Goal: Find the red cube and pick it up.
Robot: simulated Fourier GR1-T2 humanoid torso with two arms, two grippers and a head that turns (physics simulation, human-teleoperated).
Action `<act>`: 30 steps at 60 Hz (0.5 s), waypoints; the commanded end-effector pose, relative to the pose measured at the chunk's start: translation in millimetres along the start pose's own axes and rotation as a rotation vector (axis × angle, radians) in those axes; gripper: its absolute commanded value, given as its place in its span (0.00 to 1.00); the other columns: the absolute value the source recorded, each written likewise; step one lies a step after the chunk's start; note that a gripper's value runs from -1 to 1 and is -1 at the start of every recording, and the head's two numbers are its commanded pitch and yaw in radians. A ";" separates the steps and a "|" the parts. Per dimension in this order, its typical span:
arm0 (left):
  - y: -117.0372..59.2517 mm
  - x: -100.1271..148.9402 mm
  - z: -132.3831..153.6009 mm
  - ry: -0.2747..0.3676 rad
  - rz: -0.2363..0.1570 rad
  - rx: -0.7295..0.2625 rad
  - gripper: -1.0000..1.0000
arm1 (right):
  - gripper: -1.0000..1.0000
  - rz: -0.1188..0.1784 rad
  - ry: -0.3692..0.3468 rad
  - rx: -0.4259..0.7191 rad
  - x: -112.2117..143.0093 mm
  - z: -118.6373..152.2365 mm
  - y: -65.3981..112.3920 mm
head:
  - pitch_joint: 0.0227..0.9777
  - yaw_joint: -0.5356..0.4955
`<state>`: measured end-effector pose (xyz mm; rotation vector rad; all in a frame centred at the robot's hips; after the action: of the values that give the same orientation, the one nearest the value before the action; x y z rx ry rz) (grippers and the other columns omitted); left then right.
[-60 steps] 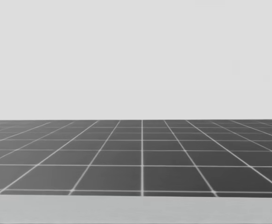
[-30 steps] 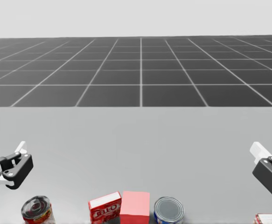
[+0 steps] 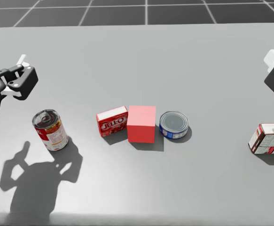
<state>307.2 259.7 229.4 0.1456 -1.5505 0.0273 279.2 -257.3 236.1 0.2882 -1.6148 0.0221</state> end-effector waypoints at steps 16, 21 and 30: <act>-10.0 12.9 18.3 -0.008 0.037 -0.038 0.00 | 0.00 0.001 0.005 -0.005 -0.5 -0.9 -0.1 | 0.85 0.56; -14.9 24.2 36.5 0.016 0.038 -0.055 0.00 | 0.00 0.005 0.006 -0.007 -1.2 -1.3 0.6 | 0.86 0.56; -32.9 30.7 63.9 0.032 0.009 -0.090 0.00 | 0.00 0.014 0.005 -0.006 -1.9 -1.8 1.6 | 0.85 0.56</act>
<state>269.5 236.2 252.1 0.0882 -1.5345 -0.0038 280.3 -255.7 235.2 0.2783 -1.6107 0.0247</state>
